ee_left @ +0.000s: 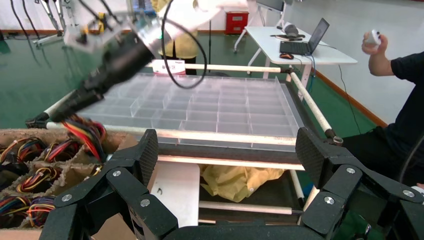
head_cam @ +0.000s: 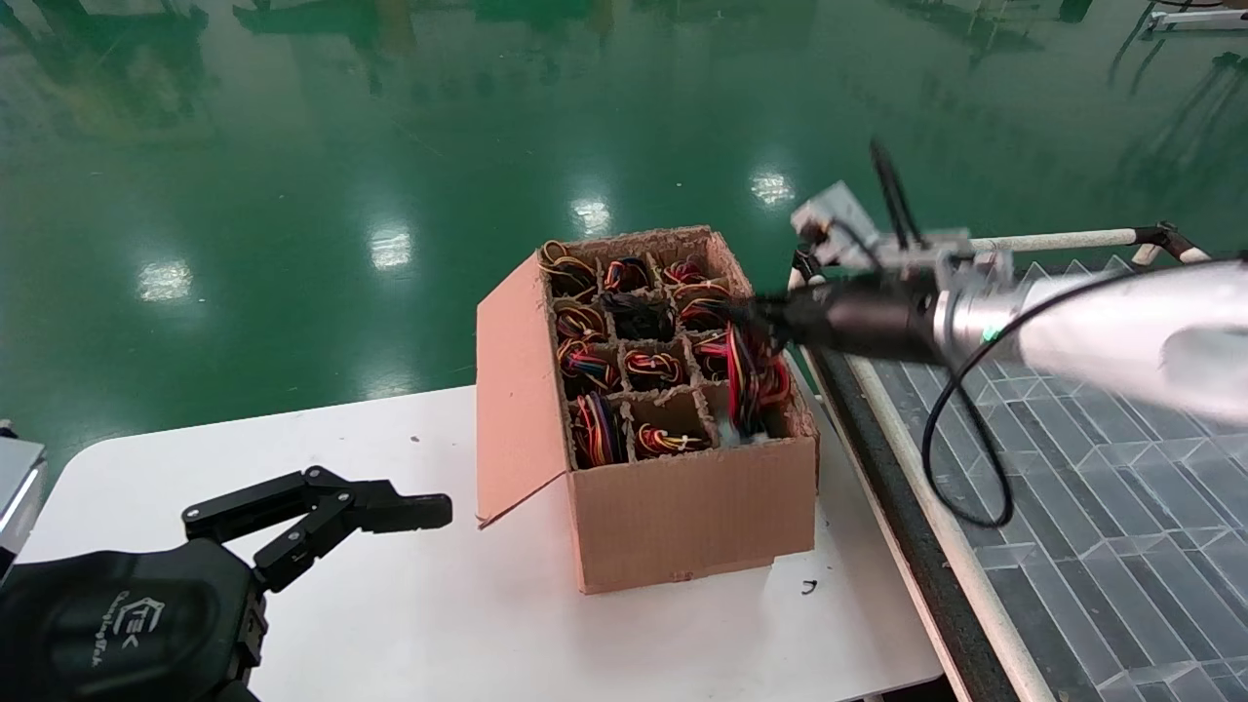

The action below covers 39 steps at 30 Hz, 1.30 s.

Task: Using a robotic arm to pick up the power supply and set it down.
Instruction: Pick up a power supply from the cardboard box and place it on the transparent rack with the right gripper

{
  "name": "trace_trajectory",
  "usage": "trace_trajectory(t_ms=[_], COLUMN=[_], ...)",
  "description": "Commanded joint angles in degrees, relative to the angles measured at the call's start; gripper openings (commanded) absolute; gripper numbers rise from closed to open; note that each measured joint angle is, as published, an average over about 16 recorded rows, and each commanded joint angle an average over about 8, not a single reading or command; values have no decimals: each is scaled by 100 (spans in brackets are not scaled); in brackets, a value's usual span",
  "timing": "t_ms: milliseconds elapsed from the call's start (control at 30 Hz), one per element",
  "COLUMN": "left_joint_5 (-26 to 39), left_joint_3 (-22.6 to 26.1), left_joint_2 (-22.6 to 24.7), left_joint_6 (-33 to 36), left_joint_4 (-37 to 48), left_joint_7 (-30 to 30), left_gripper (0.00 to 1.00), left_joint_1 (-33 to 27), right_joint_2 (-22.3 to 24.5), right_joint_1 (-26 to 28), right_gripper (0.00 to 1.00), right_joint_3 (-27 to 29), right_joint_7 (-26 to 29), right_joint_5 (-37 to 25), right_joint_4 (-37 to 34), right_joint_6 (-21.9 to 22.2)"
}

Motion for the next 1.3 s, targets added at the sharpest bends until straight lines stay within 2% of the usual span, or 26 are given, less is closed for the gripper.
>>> trace_trajectory(t_ms=[33, 367, 533, 733, 1300], left_joint_5=[0, -3, -4, -5, -9], left_joint_3=[1, 4, 6, 8, 13], left_joint_2=[0, -2, -2, -3, -5], left_joint_6=[0, -2, -2, -3, -6], left_joint_4=[0, 0, 0, 0, 0], left_joint_7=[0, 2, 3, 4, 7], left_gripper=[100, 100, 100, 100, 100], left_joint_1=[0, -1, -1, -2, -3], right_joint_2=[34, 180, 207, 182, 247], right_joint_1=[128, 833, 1164, 1446, 2236], right_gripper=[0, 0, 0, 0, 0], right_joint_3=[16, 36, 4, -43, -195], right_joint_7=[13, 171, 208, 139, 16], right_joint_5=[23, 63, 14, -65, -324], right_joint_4=[33, 87, 78, 58, -56], right_joint_6=[-123, -948, -1070, -806, 478])
